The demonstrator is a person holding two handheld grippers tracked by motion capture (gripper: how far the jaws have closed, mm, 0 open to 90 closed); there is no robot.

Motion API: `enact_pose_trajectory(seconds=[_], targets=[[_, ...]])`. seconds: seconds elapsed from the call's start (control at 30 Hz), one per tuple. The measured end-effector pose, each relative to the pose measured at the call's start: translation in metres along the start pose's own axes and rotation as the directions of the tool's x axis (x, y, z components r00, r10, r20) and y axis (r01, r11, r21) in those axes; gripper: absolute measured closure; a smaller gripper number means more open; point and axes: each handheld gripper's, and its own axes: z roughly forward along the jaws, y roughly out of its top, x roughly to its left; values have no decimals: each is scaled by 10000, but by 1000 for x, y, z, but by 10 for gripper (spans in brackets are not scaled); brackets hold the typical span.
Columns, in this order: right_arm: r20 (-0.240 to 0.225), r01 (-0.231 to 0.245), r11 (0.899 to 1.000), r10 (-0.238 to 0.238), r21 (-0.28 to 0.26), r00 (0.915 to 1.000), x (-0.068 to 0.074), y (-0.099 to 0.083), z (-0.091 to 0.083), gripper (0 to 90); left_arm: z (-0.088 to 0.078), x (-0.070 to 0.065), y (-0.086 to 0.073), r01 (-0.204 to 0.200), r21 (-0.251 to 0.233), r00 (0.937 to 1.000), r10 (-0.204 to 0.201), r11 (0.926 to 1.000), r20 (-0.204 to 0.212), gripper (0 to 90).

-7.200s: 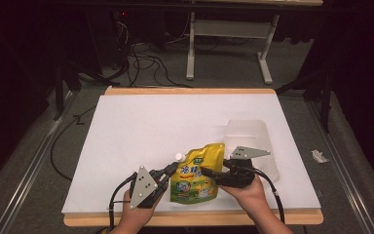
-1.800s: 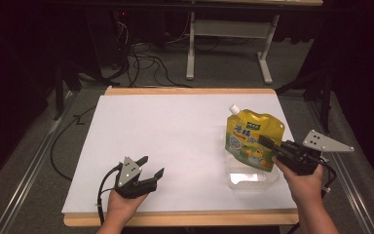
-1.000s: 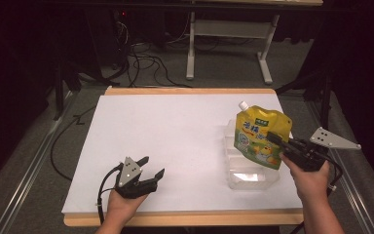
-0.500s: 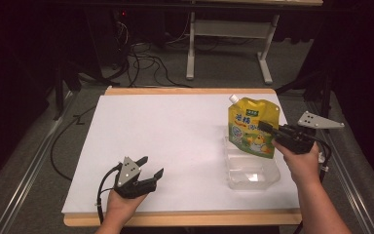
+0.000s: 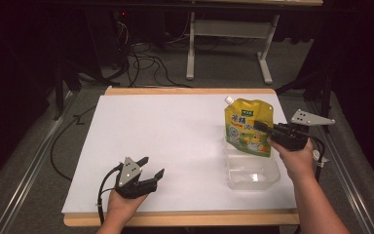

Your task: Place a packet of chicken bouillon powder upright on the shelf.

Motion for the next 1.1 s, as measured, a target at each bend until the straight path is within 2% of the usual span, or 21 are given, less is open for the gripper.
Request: enact_pose_trajectory(seconds=[0.2,0.67,0.77,0.9,1.1], targets=[[65,-76,9998,75,192,10000,-3,-3,2,900,0,0,0,10,7,10000,-10,10000,-20,320],[82,303,9980,-308,556,9995,-9,-10,13,900,0,0,-1,8,13,10000,-8,10000,-36,321],[129,254,9983,-261,526,9996,-10,-13,14,900,1,0,-1,-4,24,10000,4,10000,-31,322],[221,-75,9981,62,606,9997,-16,-22,14,900,1,0,-1,-4,52,10000,4,10000,-21,322],[424,-153,9984,130,546,9990,-17,-28,11,900,2,0,-1,-1,64,10000,1,10000,7,323]])
